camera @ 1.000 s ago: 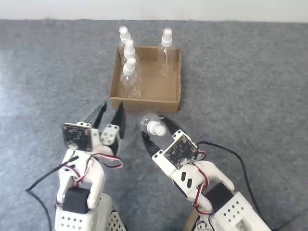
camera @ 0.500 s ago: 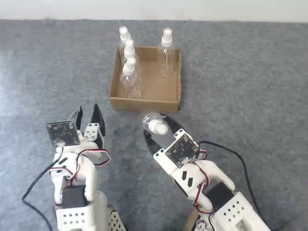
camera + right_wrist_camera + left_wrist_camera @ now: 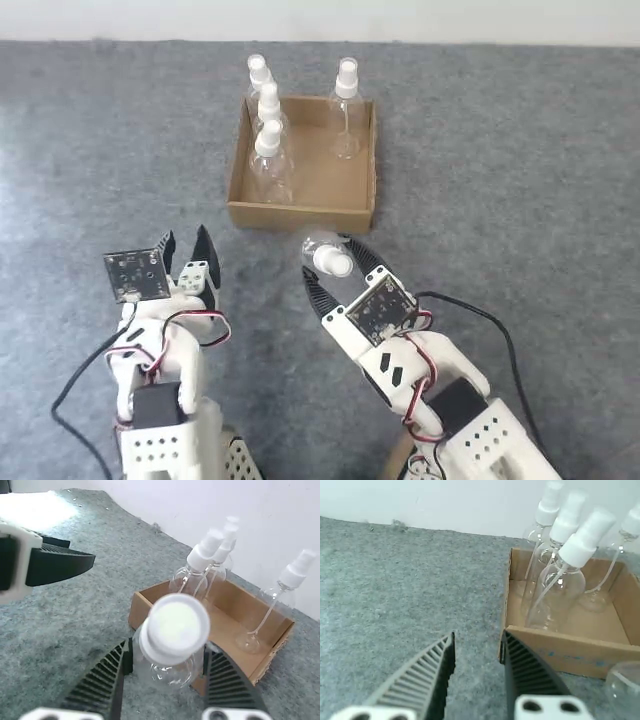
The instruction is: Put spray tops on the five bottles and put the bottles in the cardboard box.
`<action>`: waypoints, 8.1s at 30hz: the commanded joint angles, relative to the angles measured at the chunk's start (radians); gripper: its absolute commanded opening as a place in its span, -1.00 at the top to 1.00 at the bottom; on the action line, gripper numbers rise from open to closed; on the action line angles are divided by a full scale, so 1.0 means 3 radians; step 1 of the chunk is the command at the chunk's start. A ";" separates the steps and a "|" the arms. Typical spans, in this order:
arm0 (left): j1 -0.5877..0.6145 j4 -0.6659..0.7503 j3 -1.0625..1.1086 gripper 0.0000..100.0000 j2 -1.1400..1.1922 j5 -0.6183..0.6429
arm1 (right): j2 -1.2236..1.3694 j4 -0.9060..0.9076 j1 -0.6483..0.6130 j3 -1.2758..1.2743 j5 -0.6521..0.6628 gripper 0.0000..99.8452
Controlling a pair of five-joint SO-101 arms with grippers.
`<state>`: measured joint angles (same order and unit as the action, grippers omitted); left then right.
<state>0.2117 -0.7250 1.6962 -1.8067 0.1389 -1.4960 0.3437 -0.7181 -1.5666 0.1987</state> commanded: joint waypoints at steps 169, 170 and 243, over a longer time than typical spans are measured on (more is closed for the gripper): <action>0.0000 -0.0235 -0.0038 0.72 -0.0046 -0.0026 | 0.5184 0.0417 0.0969 0.4255 -0.0706 0.57; 0.0000 -0.0235 -0.0038 0.72 -0.0046 -0.0026 | 0.5184 0.0417 0.0969 0.4255 -0.0706 0.57; -0.0020 -0.0235 -0.0038 0.73 -0.0046 -0.0020 | 0.3209 0.1133 0.0857 0.3145 -0.0522 0.62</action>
<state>0.2102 -0.7894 1.6962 -1.8067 0.1373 -0.4526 0.6843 -0.4634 -0.6291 0.0361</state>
